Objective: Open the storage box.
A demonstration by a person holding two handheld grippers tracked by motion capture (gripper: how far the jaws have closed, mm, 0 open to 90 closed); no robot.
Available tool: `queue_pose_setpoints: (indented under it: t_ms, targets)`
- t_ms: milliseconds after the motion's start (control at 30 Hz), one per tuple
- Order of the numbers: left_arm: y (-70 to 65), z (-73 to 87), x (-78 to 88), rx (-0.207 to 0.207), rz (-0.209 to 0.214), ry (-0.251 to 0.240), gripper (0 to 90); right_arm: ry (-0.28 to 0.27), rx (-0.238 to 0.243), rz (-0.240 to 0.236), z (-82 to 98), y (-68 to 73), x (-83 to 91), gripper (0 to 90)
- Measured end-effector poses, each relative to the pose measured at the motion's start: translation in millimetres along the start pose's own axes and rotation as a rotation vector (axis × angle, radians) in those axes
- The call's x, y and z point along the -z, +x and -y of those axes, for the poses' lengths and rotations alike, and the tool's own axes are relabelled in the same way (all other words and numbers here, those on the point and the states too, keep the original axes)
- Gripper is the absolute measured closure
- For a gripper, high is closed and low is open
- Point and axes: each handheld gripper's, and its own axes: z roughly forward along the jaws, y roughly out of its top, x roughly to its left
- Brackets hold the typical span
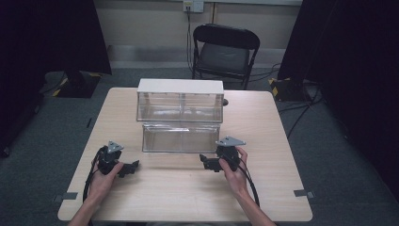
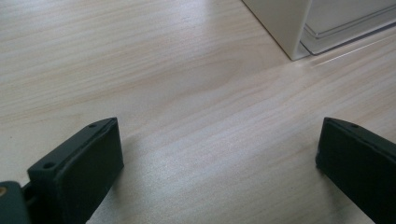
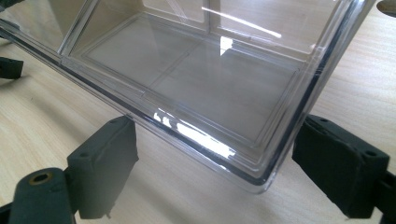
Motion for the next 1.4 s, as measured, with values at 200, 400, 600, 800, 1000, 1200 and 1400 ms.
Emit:
queue_pose_setpoints:
  t_ms: [200,400,600,800,1000,1200,1400]
  targets:
    - [0.1,0.0,0.0,0.000,0.001,0.000,0.0,0.003,-0.001,0.002,-0.1,-0.5,0.9,13.9]
    - [0.0,0.0,0.0,-0.001,0.000,0.000,0.0,-0.002,-0.001,-0.016,-1.5,-0.5,4.4,13.8]
    - [0.0,0.0,0.0,0.000,0.000,0.000,0.0,-0.002,-0.003,-0.023,-1.2,-1.2,3.6,13.7]
    - [0.0,0.0,0.0,-0.001,0.000,0.000,0.0,-0.003,-0.006,-0.019,-1.4,-0.6,4.4,13.7]
    - [0.1,0.0,0.0,-0.001,0.000,0.001,0.0,-0.008,-0.006,-0.026,-2.6,-0.5,6.5,13.4]
    - [0.1,0.0,0.0,-0.001,0.000,0.000,0.0,-0.011,-0.006,-0.028,-3.0,-0.1,7.6,13.4]
    - [0.0,0.0,0.0,-0.001,0.000,0.000,0.0,-0.013,0.004,-0.033,-5.5,-0.3,9.9,12.8]
